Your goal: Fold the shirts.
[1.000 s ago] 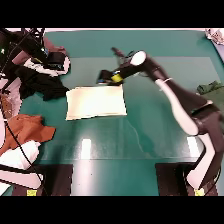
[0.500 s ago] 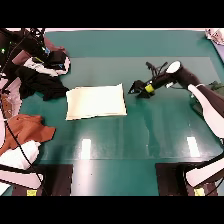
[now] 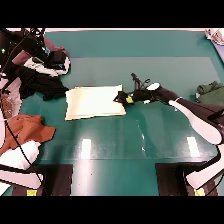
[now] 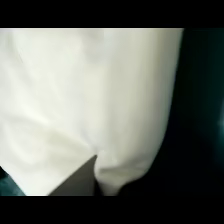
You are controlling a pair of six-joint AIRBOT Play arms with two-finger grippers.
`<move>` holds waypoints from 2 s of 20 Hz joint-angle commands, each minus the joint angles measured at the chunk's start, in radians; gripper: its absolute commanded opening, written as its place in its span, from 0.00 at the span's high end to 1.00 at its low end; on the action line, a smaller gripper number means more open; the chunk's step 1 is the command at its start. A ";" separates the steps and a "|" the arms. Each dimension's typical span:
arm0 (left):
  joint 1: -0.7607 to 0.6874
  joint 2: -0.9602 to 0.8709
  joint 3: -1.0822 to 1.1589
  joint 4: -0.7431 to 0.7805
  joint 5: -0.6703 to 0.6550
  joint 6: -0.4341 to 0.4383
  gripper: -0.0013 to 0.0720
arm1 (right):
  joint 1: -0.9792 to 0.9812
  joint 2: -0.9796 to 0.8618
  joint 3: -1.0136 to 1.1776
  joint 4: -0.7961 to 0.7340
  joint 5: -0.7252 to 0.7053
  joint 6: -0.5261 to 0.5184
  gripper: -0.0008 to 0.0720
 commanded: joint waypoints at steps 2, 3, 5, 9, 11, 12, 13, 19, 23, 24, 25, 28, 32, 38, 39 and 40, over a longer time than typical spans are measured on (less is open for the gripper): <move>0.000 -0.001 0.000 0.001 -0.010 0.003 0.80 | 0.010 0.052 0.132 -0.049 -0.059 0.113 0.97; 0.000 -0.001 0.000 0.001 -0.013 0.003 0.80 | -0.027 0.092 0.174 -0.163 -0.028 0.218 0.97; 0.000 0.000 0.000 0.001 -0.016 0.002 0.80 | -0.127 0.180 0.273 -0.496 0.103 0.437 0.97; 0.000 0.000 0.000 -0.020 -0.030 -0.007 0.80 | -0.424 0.301 0.439 -1.003 0.417 0.669 0.97; 0.000 0.000 0.000 -0.055 -0.030 -0.009 0.80 | -0.631 0.307 0.515 -0.972 0.456 0.661 0.97; 0.000 0.000 0.000 -0.072 -0.028 -0.018 0.80 | -0.715 0.298 0.549 -0.946 0.467 0.650 0.97; 0.000 0.000 0.000 -0.080 -0.026 -0.025 0.80 | -0.789 0.284 0.585 -0.924 0.480 0.629 0.97; -0.002 0.000 0.000 -0.098 -0.015 -0.053 0.80 | -1.065 0.171 0.833 -0.909 0.616 0.558 0.97; -0.002 -0.001 0.000 -0.098 -0.010 -0.074 0.80 | -1.111 0.169 0.893 -0.909 0.642 0.561 0.97; -0.002 -0.001 0.000 -0.099 -0.010 -0.076 0.80 | -1.111 0.169 0.894 -0.911 0.651 0.561 0.97; -0.003 -0.001 0.000 -0.103 -0.010 -0.076 0.80 | -1.113 0.169 0.893 -0.913 0.663 0.561 0.97; -0.003 0.000 0.000 -0.108 -0.032 -0.077 0.80 | -1.123 0.190 0.894 -0.914 0.675 0.562 0.97; -0.003 0.000 0.000 -0.112 -0.032 -0.077 0.80 | -1.132 0.243 0.893 -0.921 0.694 0.582 0.97; -0.003 0.000 0.000 -0.124 -0.031 -0.076 0.80 | -1.171 0.274 0.811 -1.045 0.804 0.647 0.97; -0.003 0.000 0.000 -0.124 -0.030 -0.076 0.80 | -1.175 0.275 0.769 -1.085 0.830 0.648 0.97; -0.003 0.000 0.000 -0.124 -0.029 -0.075 0.80 | -1.175 0.275 0.731 -1.123 0.856 0.649 0.97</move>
